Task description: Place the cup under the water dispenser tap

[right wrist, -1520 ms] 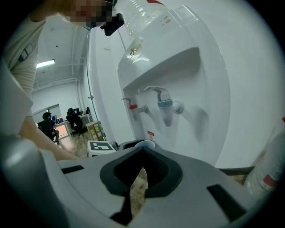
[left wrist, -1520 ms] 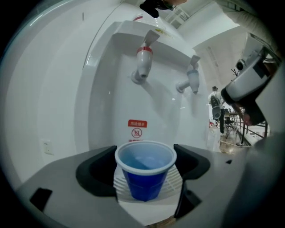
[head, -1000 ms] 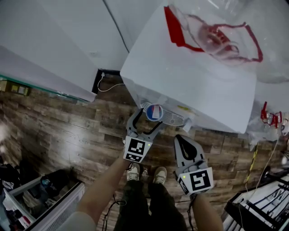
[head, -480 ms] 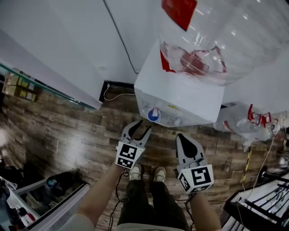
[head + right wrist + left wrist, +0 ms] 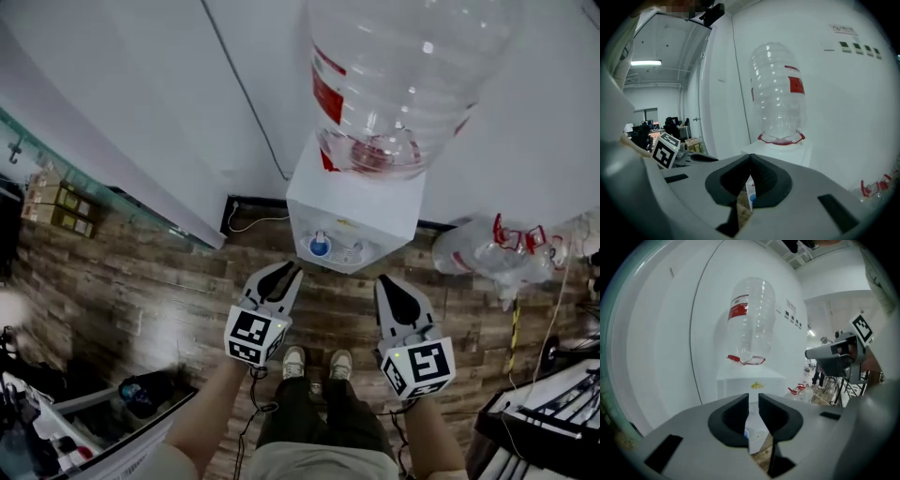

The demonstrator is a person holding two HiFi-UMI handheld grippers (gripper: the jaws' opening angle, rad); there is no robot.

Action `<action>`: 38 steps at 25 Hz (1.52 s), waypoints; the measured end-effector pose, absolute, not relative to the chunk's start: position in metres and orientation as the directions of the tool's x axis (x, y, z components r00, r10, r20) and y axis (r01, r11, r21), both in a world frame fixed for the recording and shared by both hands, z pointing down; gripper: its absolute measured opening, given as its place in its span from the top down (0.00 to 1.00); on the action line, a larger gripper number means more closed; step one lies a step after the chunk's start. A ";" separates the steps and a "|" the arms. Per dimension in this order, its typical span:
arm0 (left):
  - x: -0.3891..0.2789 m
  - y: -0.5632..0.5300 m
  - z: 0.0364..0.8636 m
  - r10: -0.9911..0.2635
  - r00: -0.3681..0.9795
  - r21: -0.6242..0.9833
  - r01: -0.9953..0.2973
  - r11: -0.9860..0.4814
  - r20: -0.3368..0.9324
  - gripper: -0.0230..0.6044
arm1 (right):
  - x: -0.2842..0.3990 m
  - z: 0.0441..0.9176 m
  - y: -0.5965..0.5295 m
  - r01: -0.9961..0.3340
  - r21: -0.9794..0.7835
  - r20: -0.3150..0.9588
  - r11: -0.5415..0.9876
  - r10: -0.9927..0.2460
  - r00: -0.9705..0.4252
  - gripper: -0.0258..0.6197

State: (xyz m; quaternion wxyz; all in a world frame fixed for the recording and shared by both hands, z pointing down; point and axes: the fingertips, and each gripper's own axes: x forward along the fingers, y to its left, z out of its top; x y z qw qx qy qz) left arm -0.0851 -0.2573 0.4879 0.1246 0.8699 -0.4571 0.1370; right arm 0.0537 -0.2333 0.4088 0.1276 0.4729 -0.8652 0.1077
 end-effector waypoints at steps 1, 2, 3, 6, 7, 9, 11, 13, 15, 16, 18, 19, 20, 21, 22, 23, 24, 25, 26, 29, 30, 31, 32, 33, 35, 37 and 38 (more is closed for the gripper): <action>-0.087 -0.252 0.473 -0.765 0.543 0.084 -0.830 -0.551 0.347 0.85 | 0.055 0.396 -0.228 -0.846 -0.069 0.314 0.529 -0.793 -0.522 0.95; -0.087 -0.247 0.459 -0.766 0.543 0.078 -0.830 -0.553 0.343 0.86 | 0.057 0.384 -0.222 -0.845 -0.071 0.305 0.529 -0.796 -0.524 0.95; -0.087 -0.242 0.444 -0.768 0.544 0.073 -0.828 -0.555 0.338 0.86 | 0.059 0.372 -0.216 -0.845 -0.071 0.295 0.531 -0.798 -0.526 0.95; -0.088 -0.232 0.401 -0.775 0.549 0.055 -0.825 -0.562 0.313 0.87 | 0.061 0.333 -0.205 -0.840 -0.051 0.266 0.540 -0.803 -0.533 0.95; -0.087 -0.228 0.386 -0.778 0.550 0.046 -0.824 -0.565 0.303 0.88 | 0.061 0.320 -0.201 -0.839 -0.043 0.256 0.543 -0.805 -0.534 0.95; -0.087 -0.220 0.359 -0.785 0.552 0.029 -0.822 -0.568 0.282 0.88 | 0.064 0.294 -0.193 -0.839 -0.029 0.234 0.543 -0.813 -0.534 0.95; -0.087 -0.213 0.332 -0.794 0.552 0.013 -0.823 -0.568 0.256 0.88 | 0.069 0.268 -0.185 -0.844 -0.021 0.198 0.536 -0.825 -0.529 0.95; -0.087 -0.205 0.307 -0.803 0.552 -0.008 -0.823 -0.568 0.224 0.89 | 0.073 0.244 -0.177 -0.846 -0.022 0.167 0.532 -0.833 -0.528 0.95; -0.086 -0.195 0.287 -0.810 0.552 -0.032 -0.822 -0.568 0.198 0.89 | 0.077 0.226 -0.167 -0.844 -0.024 0.146 0.536 -0.833 -0.533 0.95; -0.085 -0.190 0.279 -0.810 0.554 -0.034 -0.821 -0.570 0.190 0.89 | 0.078 0.218 -0.162 -0.842 -0.021 0.137 0.539 -0.832 -0.537 0.95; -0.081 -0.179 0.264 -0.802 0.571 0.001 -0.815 -0.580 0.175 0.89 | 0.080 0.205 -0.150 -0.834 -0.004 0.130 0.551 -0.827 -0.547 0.95; -0.077 -0.174 0.257 -0.795 0.583 0.026 -0.809 -0.588 0.169 0.89 | 0.081 0.201 -0.144 -0.828 0.008 0.132 0.560 -0.822 -0.555 0.95; -0.072 -0.168 0.250 -0.789 0.593 0.037 -0.803 -0.595 0.163 0.89 | 0.081 0.197 -0.138 -0.821 0.022 0.138 0.570 -0.816 -0.562 0.95; -0.068 -0.162 0.243 -0.786 0.599 0.030 -0.798 -0.602 0.155 0.89 | 0.082 0.194 -0.132 -0.815 0.039 0.145 0.578 -0.810 -0.568 0.95; -0.064 -0.156 0.236 -0.785 0.602 0.009 -0.794 -0.607 0.144 0.89 | 0.082 0.192 -0.128 -0.809 0.059 0.151 0.584 -0.807 -0.571 0.95; -0.062 -0.150 0.230 -0.786 0.604 -0.013 -0.792 -0.610 0.129 0.89 | 0.081 0.189 -0.123 -0.804 0.079 0.155 0.589 -0.804 -0.574 0.95; -0.060 -0.144 0.224 -0.788 0.606 -0.026 -0.791 -0.612 0.111 0.89 | 0.080 0.187 -0.119 -0.800 0.094 0.156 0.593 -0.802 -0.577 0.95; -0.059 -0.139 0.220 -0.789 0.606 -0.028 -0.791 -0.611 0.096 0.89 | 0.078 0.185 -0.115 -0.795 0.097 0.155 0.599 -0.798 -0.582 0.95; -0.059 -0.135 0.217 -0.791 0.605 -0.026 -0.793 -0.609 0.092 0.89 | 0.077 0.183 -0.112 -0.791 0.088 0.150 0.606 -0.793 -0.591 0.95; -0.062 -0.124 0.216 -0.799 0.592 -0.041 -0.800 -0.598 0.104 0.93 | 0.072 0.181 -0.102 -0.770 0.046 0.146 0.637 -0.766 -0.625 0.95; -0.063 -0.121 0.216 -0.801 0.589 -0.044 -0.802 -0.595 0.105 0.95 | 0.071 0.182 -0.099 -0.763 0.039 0.153 0.645 -0.759 -0.633 0.95; -0.064 -0.119 0.217 -0.803 0.586 -0.047 -0.804 -0.593 0.110 0.95 | 0.070 0.184 -0.098 -0.759 0.037 0.160 0.650 -0.754 -0.637 0.95; -0.066 -0.118 0.219 -0.804 0.583 -0.050 -0.805 -0.591 0.120 0.95 | 0.070 0.185 -0.097 -0.758 0.034 0.164 0.652 -0.752 -0.639 0.95; -0.067 -0.118 0.222 -0.804 0.580 -0.051 -0.806 -0.590 0.133 0.95 | 0.069 0.188 -0.096 -0.757 0.027 0.167 0.652 -0.750 -0.640 0.95; -0.070 -0.117 0.226 -0.806 0.573 -0.060 -0.809 -0.585 0.149 0.95 | 0.066 0.194 -0.094 -0.754 0.001 0.176 0.657 -0.743 -0.646 0.95; -0.070 -0.115 0.227 -0.811 0.566 -0.072 -0.812 -0.579 0.147 0.95 | 0.064 0.199 -0.092 -0.750 -0.017 0.185 0.661 -0.735 -0.652 0.95; -0.070 -0.115 0.227 -0.813 0.563 -0.075 -0.814 -0.576 0.147 0.95 | 0.065 0.200 -0.092 -0.750 -0.018 0.188 0.662 -0.734 -0.652 0.95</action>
